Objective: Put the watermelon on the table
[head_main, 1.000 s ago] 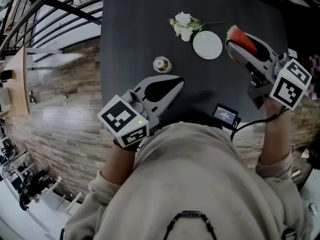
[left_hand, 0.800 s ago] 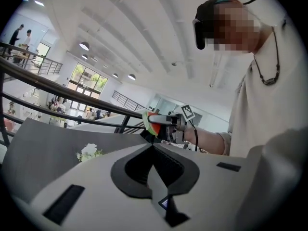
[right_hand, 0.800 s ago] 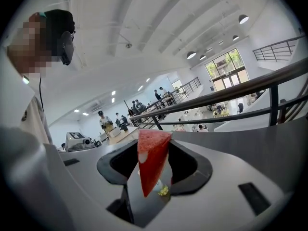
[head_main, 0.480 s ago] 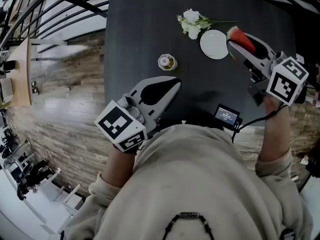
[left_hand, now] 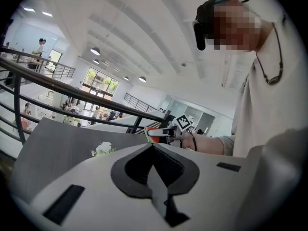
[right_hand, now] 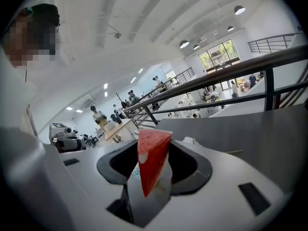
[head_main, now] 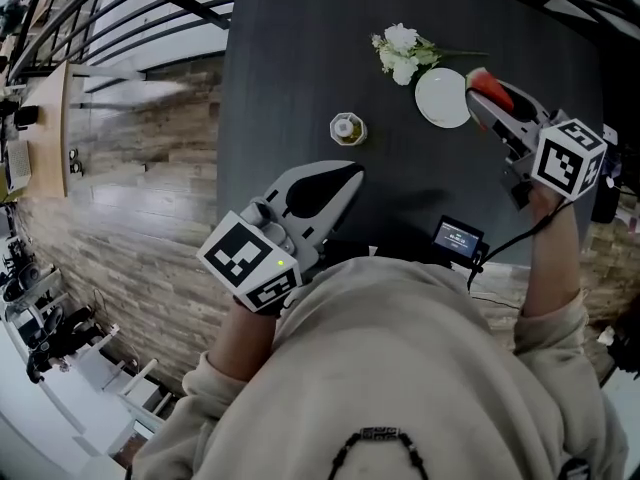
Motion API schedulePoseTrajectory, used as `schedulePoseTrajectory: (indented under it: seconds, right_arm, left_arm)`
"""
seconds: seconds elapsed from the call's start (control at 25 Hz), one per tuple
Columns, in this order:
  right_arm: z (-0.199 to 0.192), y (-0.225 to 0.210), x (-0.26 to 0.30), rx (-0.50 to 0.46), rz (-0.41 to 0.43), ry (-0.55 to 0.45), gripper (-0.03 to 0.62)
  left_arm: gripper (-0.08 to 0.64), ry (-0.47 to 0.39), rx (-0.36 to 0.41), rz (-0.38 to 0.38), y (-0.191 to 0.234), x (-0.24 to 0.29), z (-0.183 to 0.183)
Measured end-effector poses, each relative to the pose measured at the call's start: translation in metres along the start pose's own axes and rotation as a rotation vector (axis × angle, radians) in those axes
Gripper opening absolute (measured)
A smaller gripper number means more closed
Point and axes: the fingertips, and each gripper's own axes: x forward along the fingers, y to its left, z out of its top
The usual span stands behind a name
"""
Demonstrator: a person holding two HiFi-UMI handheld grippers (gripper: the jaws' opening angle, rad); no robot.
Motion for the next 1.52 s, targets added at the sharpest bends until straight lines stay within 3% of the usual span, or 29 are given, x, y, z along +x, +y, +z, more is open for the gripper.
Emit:
schedulePoseTrajectory:
  seconds: [0.8,1.52]
  right_arm:
    - [-0.047,-0.065,0.042,0.005,-0.075,0.174,0.202]
    - [-0.101,-0.118,0.071,-0.001,-0.134,0.333,0.202]
  left_arm:
    - [0.006,-0.030,-0.067,0.087,0.014,-0.019,-0.013]
    - [0.008,-0.031,-0.088,0.105,0.011,-0.024,-0.023]
